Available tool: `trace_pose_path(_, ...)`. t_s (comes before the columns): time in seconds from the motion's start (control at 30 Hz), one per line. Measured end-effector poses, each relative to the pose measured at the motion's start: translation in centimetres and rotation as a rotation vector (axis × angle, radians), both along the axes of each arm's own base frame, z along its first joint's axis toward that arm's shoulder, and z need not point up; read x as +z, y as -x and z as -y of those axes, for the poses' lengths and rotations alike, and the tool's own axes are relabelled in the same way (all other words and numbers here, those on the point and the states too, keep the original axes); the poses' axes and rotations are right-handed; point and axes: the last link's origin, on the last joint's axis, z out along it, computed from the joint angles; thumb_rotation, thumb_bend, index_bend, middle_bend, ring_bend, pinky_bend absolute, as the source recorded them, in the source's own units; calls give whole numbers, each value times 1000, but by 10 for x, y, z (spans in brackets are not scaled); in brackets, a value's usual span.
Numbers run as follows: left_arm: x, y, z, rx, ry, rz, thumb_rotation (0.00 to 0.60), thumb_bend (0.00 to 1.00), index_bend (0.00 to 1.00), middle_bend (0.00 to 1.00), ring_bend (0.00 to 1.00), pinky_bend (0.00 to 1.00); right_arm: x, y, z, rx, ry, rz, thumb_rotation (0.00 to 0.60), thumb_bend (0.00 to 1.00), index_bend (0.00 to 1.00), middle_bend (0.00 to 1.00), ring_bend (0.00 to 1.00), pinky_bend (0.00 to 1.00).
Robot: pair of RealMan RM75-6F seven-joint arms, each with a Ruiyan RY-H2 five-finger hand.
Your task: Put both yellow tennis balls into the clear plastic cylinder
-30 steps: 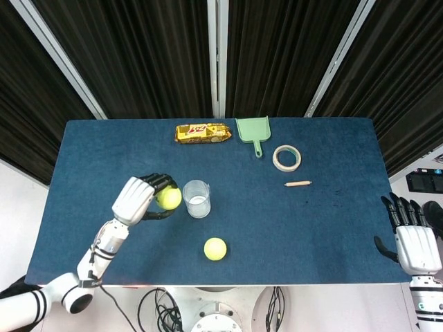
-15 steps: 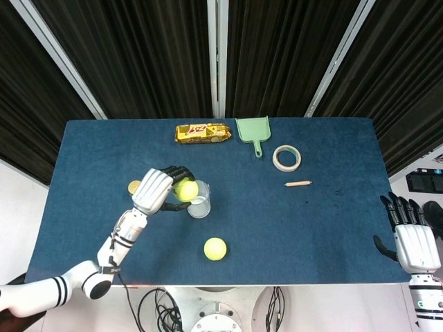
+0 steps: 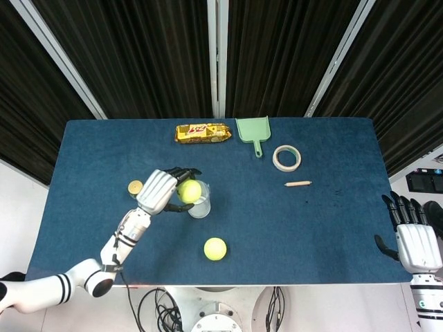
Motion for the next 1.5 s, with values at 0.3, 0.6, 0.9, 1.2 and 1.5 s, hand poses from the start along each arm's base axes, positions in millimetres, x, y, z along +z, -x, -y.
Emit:
trace_pose_path(0.3, 0, 1, 3, -9, 32, -5, 600, 111, 104, 194, 215, 459, 1, 1, 0, -3, 3, 4, 600, 246, 0, 0, 0, 0)
trace_pose_path(0.6, 8, -8, 17, -72, -5, 53, 600, 111, 148, 227, 226, 479, -1, 3, 1, -12, 0, 3, 600, 247, 0, 0, 0, 0)
trace_pose_path(0.9, -2, -5, 66, -199, 67, 52, 600, 112, 243, 317, 281, 515, -3, 4, 0, -10, -7, 2, 600, 246, 0, 0, 0, 0)
trace_pose_path(1.2, -38, 18, 99, -242, 209, -69, 600, 112, 243, 308, 281, 449, -5, 6, -1, -22, -14, -1, 600, 247, 0, 0, 0, 0)
trace_pose_path(1.5, -79, 22, 100, -248, 294, -122, 600, 112, 178, 216, 208, 388, -6, 8, 1, -30, -21, 6, 600, 247, 0, 0, 0, 0)
